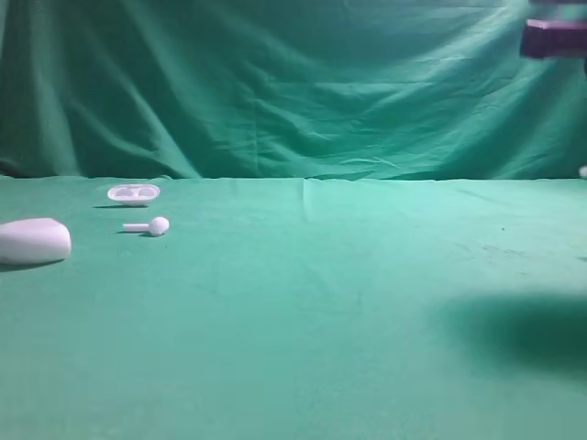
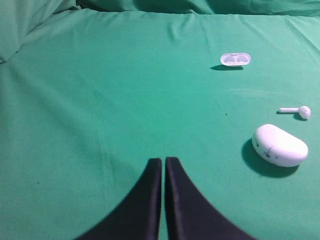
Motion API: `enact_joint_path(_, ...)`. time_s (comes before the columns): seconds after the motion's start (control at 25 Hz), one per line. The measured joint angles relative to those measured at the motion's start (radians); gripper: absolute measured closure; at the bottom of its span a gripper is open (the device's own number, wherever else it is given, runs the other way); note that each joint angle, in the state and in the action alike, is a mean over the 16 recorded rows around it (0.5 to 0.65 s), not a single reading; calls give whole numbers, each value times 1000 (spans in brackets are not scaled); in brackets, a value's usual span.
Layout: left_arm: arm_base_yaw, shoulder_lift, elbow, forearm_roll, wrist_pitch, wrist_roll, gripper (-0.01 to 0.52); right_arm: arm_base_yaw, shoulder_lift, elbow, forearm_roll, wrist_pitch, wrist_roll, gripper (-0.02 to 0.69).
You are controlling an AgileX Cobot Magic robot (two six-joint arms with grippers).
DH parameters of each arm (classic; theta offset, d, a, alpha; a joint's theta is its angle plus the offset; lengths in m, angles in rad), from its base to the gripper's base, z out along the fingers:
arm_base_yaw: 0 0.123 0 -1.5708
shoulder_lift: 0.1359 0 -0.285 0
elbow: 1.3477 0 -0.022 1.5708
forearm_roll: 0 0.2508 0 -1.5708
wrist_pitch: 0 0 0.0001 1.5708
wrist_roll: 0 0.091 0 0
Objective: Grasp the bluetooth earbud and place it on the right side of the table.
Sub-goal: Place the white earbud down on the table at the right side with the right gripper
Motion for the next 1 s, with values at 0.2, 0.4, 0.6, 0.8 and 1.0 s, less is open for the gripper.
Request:
enact_joint_path(0.2, 0, 0, 0, 0, 0, 0, 514, -23, 22, 93, -16, -135, 19, 547)
enact_joint_path(0.4, 0, 0, 0, 0, 0, 0, 514, -24, 63, 117, -34, -217, 42, 503)
enact_joint_path(0.6, 0, 0, 0, 0, 0, 0, 514, -24, 89, 118, -49, -244, 60, 380)
enact_joint_path(0.8, 0, 0, 0, 0, 0, 0, 514, -24, 92, 98, -54, -221, 71, 238)
enact_joint_path(1.0, 0, 0, 0, 0, 0, 0, 514, -24, 65, 55, -49, -148, 72, 193)
